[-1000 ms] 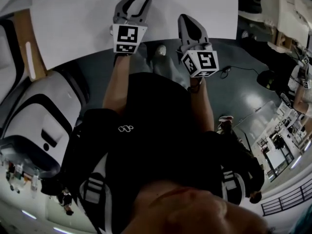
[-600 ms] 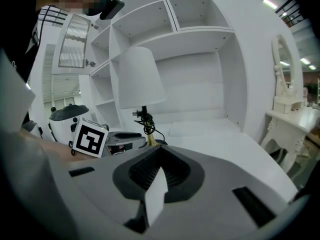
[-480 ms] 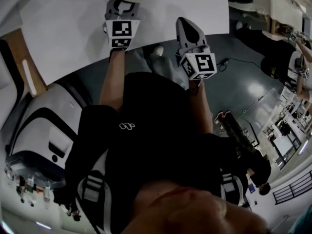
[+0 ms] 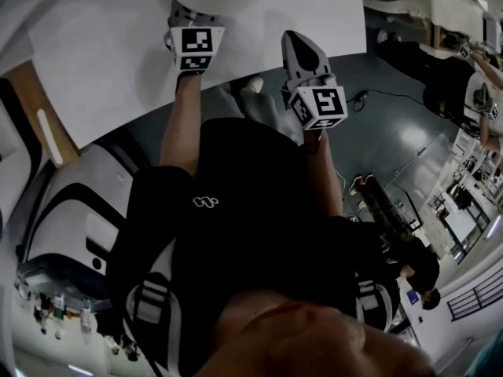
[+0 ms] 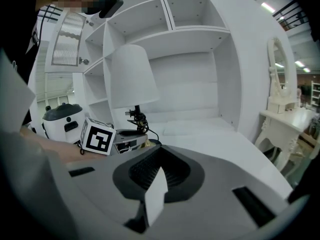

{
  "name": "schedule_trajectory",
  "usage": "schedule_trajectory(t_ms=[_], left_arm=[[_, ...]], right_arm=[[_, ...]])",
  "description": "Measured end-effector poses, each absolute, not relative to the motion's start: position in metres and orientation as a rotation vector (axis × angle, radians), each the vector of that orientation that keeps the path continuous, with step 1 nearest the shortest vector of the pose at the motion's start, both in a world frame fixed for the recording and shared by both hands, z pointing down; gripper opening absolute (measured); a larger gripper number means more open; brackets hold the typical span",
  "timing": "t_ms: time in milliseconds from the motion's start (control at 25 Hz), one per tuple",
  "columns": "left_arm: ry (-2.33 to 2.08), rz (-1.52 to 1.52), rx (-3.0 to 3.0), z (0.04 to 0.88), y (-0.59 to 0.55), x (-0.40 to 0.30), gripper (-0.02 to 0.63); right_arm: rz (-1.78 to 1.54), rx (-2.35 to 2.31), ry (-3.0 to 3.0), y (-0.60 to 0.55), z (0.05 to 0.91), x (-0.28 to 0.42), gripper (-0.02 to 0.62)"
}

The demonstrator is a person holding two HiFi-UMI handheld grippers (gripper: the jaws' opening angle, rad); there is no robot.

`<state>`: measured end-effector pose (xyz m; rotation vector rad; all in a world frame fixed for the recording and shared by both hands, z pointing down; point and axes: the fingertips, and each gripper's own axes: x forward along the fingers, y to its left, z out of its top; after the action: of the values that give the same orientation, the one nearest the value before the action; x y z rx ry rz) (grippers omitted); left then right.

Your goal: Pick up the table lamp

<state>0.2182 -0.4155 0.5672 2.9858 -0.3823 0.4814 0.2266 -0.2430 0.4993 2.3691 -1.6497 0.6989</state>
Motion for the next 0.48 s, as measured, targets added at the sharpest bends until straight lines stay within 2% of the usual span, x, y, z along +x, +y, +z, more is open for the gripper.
schedule_trajectory(t_ms=[280, 480], left_arm=[[-0.414, 0.436, 3.009, 0.5715, -0.4187, 0.2293, 0.135], [-0.387, 0.51, 3.043, 0.5691, -0.4191, 0.2297, 0.11]], right_arm=[[0.717, 2.339, -1.637, -0.2399, 0.504, 0.2263, 0.018], [0.733, 2.322, -1.653, -0.2391, 0.5055, 0.2232, 0.017]])
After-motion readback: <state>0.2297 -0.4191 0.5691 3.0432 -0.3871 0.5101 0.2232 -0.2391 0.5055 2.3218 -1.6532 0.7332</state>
